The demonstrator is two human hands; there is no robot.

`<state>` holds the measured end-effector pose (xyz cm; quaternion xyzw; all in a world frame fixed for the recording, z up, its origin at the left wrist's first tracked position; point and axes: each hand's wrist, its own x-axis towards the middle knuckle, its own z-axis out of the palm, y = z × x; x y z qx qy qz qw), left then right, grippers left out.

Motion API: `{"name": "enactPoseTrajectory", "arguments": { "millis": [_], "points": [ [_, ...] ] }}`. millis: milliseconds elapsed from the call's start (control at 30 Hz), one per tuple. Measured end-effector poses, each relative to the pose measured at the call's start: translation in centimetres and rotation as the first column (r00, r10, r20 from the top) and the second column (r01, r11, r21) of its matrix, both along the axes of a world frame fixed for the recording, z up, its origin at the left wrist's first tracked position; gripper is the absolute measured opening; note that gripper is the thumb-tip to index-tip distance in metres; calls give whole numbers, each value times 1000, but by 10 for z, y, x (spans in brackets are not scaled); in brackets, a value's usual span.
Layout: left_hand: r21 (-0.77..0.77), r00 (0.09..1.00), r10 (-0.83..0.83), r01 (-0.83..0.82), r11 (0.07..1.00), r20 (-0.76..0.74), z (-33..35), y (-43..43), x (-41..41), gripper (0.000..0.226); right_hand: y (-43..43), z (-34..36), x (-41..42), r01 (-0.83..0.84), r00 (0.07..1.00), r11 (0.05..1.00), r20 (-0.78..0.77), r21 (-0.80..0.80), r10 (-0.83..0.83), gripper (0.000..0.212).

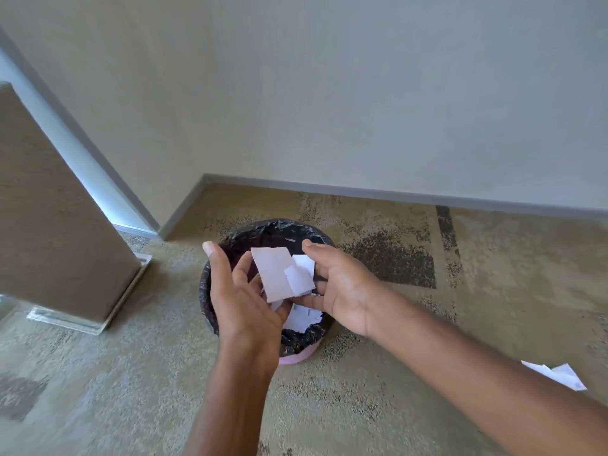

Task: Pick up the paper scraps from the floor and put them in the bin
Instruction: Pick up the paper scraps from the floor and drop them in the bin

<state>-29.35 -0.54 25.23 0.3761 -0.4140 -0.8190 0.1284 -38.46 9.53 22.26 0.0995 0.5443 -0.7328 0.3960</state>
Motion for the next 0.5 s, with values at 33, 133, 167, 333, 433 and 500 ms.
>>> {"name": "enactPoseTrajectory", "arguments": {
  "millis": [33,133,167,333,433,500],
  "points": [
    [0,1000,-6,6,1000,6,-1,-3,2,100,-3,0,0,4,1000,1000,7,-6,-4,26],
    [39,999,-24,25,999,-27,-4,-9,6,105,-6,-1,2,10,1000,1000,13,-14,-10,27],
    [51,999,-22,24,998,-36,-5,-11,7,107,-5,0,3,10,1000,1000,9,-15,-10,28],
    [22,999,27,-26,999,-47,-9,-8,11,100,6,-3,5,42,999,999,-28,5,-42,42],
    [-58,997,45,-49,997,-70,-14,-2,13,82,24,-4,4,31,997,999,-71,36,-29,35],
    [-99,994,13,-24,995,-110,-12,10,13,74,44,-1,4,7,996,1000,-91,29,-4,29]
  ]
}}
